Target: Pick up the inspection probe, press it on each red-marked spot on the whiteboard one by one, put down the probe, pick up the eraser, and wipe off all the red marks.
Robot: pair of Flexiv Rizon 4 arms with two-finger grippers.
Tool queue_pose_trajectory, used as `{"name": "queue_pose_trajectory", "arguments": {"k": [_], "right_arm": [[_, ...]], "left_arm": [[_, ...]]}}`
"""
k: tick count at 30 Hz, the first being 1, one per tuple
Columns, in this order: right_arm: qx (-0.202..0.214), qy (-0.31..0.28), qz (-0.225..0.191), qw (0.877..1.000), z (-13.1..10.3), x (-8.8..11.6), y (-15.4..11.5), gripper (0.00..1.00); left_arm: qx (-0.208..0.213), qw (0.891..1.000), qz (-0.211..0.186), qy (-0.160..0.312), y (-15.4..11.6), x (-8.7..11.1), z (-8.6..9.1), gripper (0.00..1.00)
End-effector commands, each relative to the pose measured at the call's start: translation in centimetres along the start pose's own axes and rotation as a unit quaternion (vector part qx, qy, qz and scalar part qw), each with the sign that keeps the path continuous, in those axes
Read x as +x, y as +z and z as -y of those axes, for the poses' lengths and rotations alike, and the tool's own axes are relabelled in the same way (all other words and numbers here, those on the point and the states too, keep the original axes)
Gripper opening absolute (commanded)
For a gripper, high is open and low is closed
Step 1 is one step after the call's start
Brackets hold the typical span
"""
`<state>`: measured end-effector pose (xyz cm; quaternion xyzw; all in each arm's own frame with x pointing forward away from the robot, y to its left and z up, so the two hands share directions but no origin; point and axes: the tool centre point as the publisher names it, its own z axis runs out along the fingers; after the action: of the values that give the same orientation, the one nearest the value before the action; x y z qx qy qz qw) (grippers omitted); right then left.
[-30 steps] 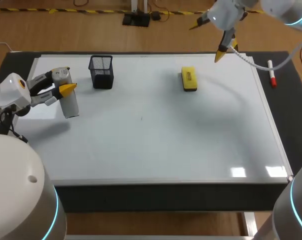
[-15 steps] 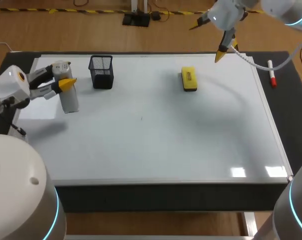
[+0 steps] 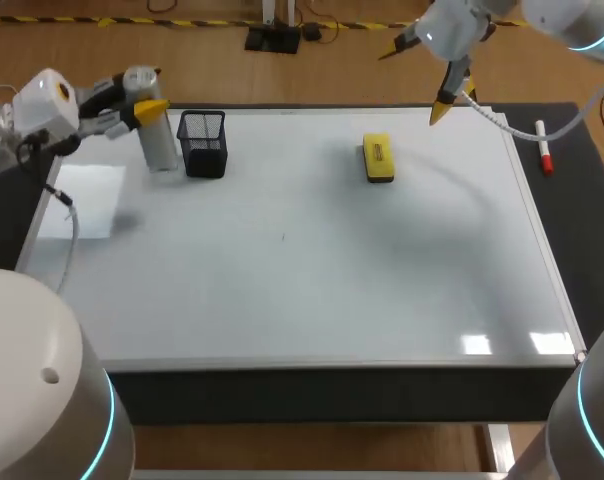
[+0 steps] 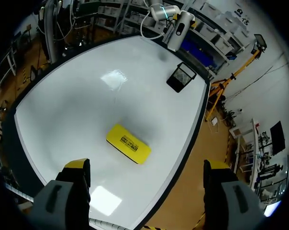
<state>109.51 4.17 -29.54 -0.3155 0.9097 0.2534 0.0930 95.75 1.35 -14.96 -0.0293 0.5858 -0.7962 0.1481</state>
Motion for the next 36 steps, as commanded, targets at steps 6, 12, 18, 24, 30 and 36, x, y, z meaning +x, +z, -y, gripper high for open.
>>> {"name": "queue_pose_trajectory", "arguments": {"k": [6, 12, 18, 24, 30, 36], "right_arm": [[0.001, -0.001, -0.002, 1.000, 0.0, 0.0, -0.1, 1.00], [0.001, -0.001, -0.002, 1.000, 0.0, 0.0, -0.1, 1.00], [0.001, -0.001, -0.002, 1.000, 0.0, 0.0, -0.1, 1.00], [0.001, -0.001, -0.002, 1.000, 0.0, 0.0, -0.1, 1.00], [0.001, -0.001, -0.002, 1.000, 0.0, 0.0, -0.1, 1.00], [0.001, -0.001, -0.002, 1.000, 0.0, 0.0, -0.1, 1.00]], "left_arm": [[0.015, 0.998, -0.065, 0.008, 2.7, -4.8, -0.3, 0.00], [0.027, 0.997, -0.074, 0.010, 4.1, -6.3, -0.1, 0.00], [0.040, 0.996, -0.082, -0.005, 4.7, -7.5, -1.0, 0.00], [0.042, 0.994, -0.095, -0.018, 5.3, -8.1, -2.2, 0.00], [0.046, 0.993, -0.103, -0.026, 5.9, -8.6, -3.1, 0.00], [0.046, 0.993, -0.108, -0.030, 6.3, -9.1, -3.5, 0.00]]}}
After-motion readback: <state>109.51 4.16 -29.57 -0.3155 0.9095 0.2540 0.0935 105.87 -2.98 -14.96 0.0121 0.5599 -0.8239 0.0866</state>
